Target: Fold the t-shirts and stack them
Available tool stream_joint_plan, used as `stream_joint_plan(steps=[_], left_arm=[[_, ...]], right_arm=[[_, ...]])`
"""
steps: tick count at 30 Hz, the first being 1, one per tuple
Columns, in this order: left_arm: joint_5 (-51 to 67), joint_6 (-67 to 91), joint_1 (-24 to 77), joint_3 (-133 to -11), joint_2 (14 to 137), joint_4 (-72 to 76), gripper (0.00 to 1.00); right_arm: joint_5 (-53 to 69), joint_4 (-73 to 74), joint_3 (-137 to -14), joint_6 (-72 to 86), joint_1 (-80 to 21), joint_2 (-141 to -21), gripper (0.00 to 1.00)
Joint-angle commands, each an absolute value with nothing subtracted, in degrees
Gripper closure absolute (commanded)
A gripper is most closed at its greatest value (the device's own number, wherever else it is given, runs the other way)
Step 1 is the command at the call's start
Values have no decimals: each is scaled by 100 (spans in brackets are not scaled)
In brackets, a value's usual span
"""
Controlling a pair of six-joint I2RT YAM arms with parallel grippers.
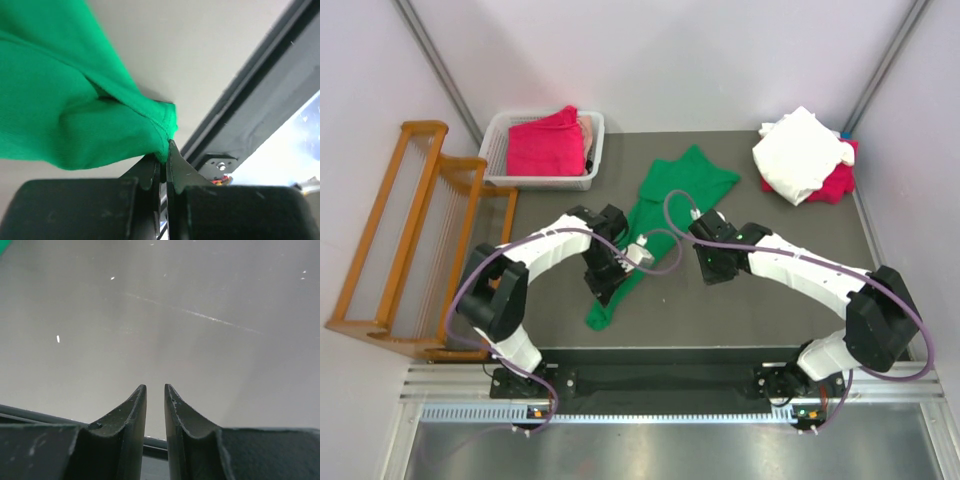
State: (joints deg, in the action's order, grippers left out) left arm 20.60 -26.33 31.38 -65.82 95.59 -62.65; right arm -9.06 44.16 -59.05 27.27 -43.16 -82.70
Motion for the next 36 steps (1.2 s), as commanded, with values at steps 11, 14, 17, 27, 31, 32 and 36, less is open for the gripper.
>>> stream_joint_plan(steps=[11, 14, 17, 27, 31, 32, 36], left_arm=[[2319, -2830, 3428, -6776, 9756, -6759, 100], [2618, -2944, 3147, -6820, 9756, -6794, 100], [2724, -2962, 3111, -6899, 9826, -6864, 100], [2892, -3120, 3120, -7251, 10020, -7084, 100], [2909, -3155, 3120, -7216, 10037, -7093, 100], [2927, -3155, 3120, -7207, 10037, -7093, 100], [2927, -3182, 3120, -7216, 10063, -7128, 100]], right_arm=[[-1133, 4079, -5845, 2663, -3745, -8419, 73], [-1195, 3885, -6176, 2558, -3543, -8760, 67], [-1195, 3867, -6834, 2391, -3350, -9392, 62], [-1178, 3831, -9077, 2426, -2866, -11231, 55], [-1134, 4174, -10228, 2320, -2664, -12004, 55], [-1099, 4201, -10561, 2303, -2593, -12232, 55], [-1020, 4192, -10959, 2347, -2452, -12603, 55]])
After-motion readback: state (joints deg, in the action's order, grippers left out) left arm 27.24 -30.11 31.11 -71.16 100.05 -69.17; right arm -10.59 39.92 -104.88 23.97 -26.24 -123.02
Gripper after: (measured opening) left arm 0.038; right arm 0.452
